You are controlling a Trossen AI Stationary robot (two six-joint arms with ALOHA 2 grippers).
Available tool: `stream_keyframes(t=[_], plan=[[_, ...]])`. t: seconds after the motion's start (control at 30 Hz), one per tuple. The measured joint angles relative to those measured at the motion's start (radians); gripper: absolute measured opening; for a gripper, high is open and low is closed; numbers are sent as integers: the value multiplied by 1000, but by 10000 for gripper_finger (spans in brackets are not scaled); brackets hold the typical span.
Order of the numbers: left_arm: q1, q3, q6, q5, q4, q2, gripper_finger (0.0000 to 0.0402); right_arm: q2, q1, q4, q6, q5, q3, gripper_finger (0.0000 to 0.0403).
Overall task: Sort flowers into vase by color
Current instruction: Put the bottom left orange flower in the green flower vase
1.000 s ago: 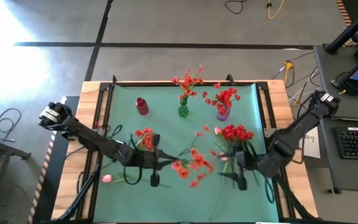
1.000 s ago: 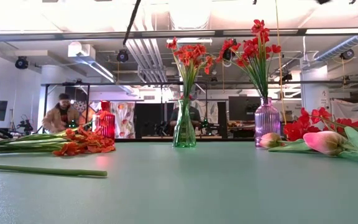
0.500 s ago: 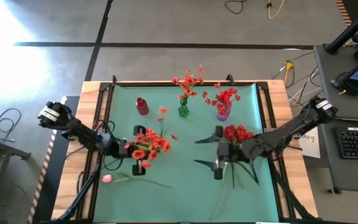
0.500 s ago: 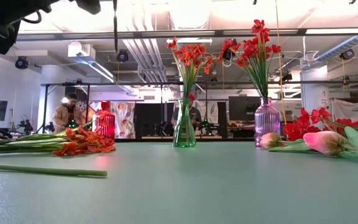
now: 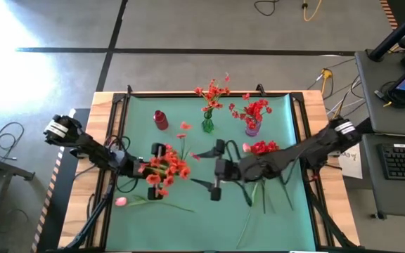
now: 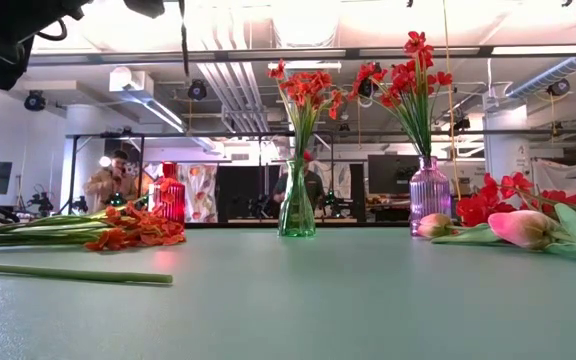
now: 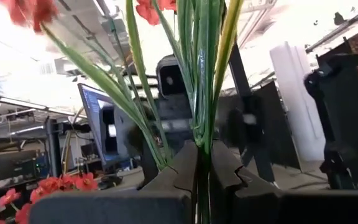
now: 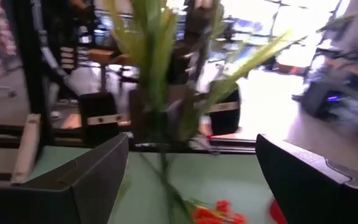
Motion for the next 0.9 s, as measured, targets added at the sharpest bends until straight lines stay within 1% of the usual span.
stream_keyframes(t=[0.1,0.27,0.37,0.5,0.57,0.67,0.77,0.9], plan=[[0,12,20,0,-8,11,0,50,-27,-1,24,-61,46,341],[4,18,33,-5,-8,24,0,85,-46,9,25,-151,96,341],[7,18,33,-46,-10,30,0,91,-44,30,18,-166,106,338],[13,18,33,-161,-17,31,0,99,-51,32,9,-166,122,328],[14,18,43,-161,-18,31,0,103,-61,36,18,-166,128,320],[16,27,52,-163,-19,31,0,103,-80,36,24,-167,129,304],[20,40,53,-190,-21,31,0,104,-94,33,24,-169,129,278],[24,54,54,-277,-26,31,0,104,-102,34,24,-180,129,226]])
